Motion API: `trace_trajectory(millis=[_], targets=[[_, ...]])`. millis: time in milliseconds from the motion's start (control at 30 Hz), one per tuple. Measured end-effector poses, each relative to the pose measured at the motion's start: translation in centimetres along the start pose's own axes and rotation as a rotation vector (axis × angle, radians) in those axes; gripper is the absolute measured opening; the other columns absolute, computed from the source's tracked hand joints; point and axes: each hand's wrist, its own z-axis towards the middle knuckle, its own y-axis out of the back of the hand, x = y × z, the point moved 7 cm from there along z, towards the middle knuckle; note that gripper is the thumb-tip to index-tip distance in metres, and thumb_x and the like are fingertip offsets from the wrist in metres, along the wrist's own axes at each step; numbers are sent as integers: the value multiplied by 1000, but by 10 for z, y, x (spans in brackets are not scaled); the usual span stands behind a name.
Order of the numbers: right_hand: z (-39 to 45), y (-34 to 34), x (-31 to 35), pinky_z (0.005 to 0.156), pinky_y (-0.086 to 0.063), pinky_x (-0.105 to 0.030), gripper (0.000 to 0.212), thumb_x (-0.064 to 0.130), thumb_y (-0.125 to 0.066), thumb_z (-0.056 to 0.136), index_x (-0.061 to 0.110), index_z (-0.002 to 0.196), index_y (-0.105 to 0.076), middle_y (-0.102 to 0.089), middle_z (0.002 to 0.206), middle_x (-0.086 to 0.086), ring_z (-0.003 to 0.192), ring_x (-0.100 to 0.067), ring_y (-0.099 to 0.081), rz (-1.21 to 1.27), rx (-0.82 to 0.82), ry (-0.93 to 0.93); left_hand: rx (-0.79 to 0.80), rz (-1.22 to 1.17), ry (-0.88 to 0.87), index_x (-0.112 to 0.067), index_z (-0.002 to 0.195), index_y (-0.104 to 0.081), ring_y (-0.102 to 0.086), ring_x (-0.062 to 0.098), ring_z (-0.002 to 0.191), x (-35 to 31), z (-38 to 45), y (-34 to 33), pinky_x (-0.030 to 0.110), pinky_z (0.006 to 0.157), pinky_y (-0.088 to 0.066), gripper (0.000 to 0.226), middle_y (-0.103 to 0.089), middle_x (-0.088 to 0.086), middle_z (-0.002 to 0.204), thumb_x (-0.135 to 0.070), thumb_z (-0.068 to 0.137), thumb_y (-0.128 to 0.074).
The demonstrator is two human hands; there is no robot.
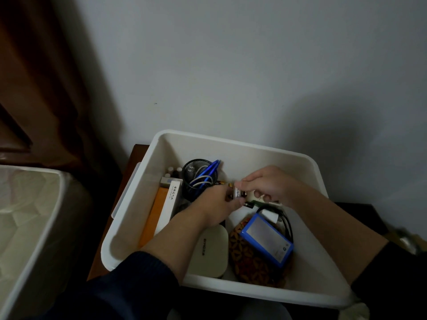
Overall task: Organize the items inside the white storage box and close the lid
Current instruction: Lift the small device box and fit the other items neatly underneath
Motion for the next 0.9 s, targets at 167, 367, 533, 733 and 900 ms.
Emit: trace_trajectory(millis=[167, 367, 533, 733, 900], targets=[[-5, -15, -6, 58, -45, -23, 36, 33, -93, 77, 13, 105, -82, -78, 91, -4, 65, -9, -58, 250, 160, -84, -113, -69, 25, -11, 90, -73, -72, 6, 62, -6, -2, 12, 25, 73, -59, 22, -80, 6, 86, -26, 105, -65], [3, 1, 2, 53, -57, -22, 14, 26, -82, 91, 14, 98, -79, -78, 87, -5, 60, -13, -71, -34, -184, 48, 20, 154, 200, -8, 83, -67, -77, 26, 86, 6, -12, 5, 39, 88, -62, 27, -79, 16, 91, -22, 105, -61], [5, -8, 12, 72, -62, -29, 20, 24, -75, 96, 15, 113, -79, -80, 99, -1, 74, -12, -74, -362, -269, 207, 3, 212, 209, -12, 90, -65, -73, 24, 90, 6, -11, 8, 39, 85, -61, 19, -73, 10, 94, -22, 104, -60], [-4, -22, 30, 79, -58, -36, 24, 37, -62, 100, 20, 103, -79, -74, 92, -5, 88, -25, -68, -897, -372, 283, 1, 227, 202, -8, 99, -68, -67, 25, 88, 7, -10, 8, 35, 77, -55, 18, -65, 9, 91, -21, 105, -57], [-3, -38, 29, 66, -40, -29, 17, 29, -62, 100, 19, 106, -74, -70, 96, -7, 81, -25, -58, -1087, -278, 213, 15, 271, 193, -14, 83, -60, -59, 19, 78, 4, -11, 8, 28, 65, -45, 25, -60, 4, 84, -21, 106, -56]])
